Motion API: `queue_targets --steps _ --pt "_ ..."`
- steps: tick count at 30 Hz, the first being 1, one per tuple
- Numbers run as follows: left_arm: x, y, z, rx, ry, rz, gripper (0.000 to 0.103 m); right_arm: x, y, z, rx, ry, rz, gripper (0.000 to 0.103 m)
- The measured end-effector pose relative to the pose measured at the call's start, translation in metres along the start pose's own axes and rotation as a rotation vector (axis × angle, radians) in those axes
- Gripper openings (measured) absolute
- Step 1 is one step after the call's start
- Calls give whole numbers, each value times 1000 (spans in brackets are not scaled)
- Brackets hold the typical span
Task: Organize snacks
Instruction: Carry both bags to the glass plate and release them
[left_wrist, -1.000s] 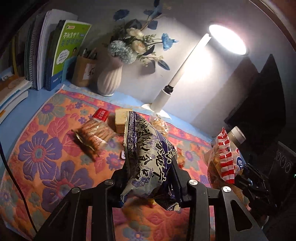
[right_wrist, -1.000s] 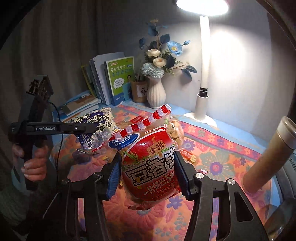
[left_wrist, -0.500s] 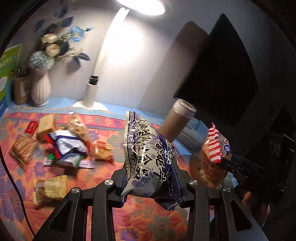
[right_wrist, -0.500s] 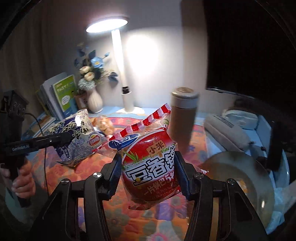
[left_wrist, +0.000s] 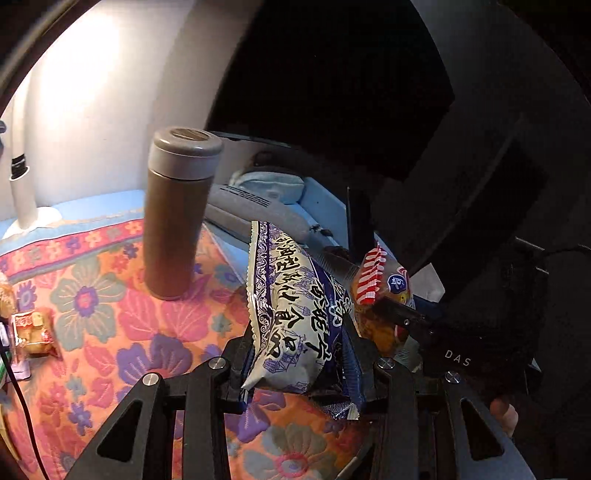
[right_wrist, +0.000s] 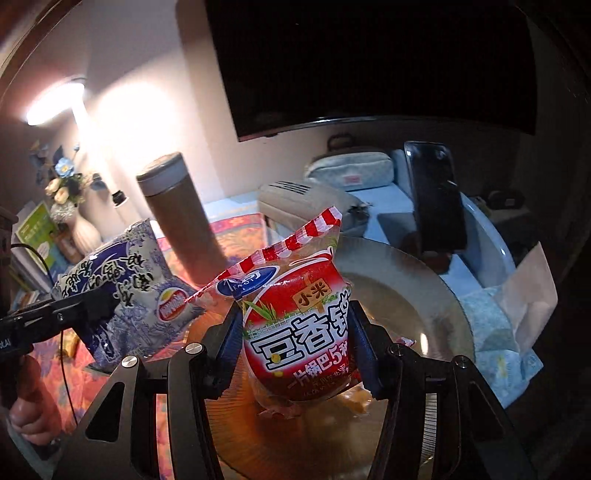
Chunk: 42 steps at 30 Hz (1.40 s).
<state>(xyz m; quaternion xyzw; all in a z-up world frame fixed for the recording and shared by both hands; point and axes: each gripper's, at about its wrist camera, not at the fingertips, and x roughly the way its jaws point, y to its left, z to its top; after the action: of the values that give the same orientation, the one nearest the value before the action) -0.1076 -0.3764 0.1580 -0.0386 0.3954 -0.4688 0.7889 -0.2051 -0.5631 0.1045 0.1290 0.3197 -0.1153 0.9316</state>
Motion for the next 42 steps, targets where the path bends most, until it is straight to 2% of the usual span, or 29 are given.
queue_targets --steps 6,8,9,10,16,31,42 --pt "39 -14 7 32 53 -36 38 0 -18 -6 38 24 -29 58" --pt "47 -16 5 32 61 -14 49 -3 -23 -7 55 20 -22 67" --pt "48 -15 5 28 56 -5 63 -6 -25 -8 62 13 -20 74" --pt "47 -14 4 26 46 -2 69 -9 -27 -8 66 4 -20 75" --pt "33 -2 0 19 19 18 69 -16 -25 -8 49 -17 4 75" --pt "-17 24 -12 0 -33 83 69 -15 31 -9 -53 -1 81 75" --pt "-98 74 -27 -71 -139 201 69 -7 96 -11 -140 24 184 75"
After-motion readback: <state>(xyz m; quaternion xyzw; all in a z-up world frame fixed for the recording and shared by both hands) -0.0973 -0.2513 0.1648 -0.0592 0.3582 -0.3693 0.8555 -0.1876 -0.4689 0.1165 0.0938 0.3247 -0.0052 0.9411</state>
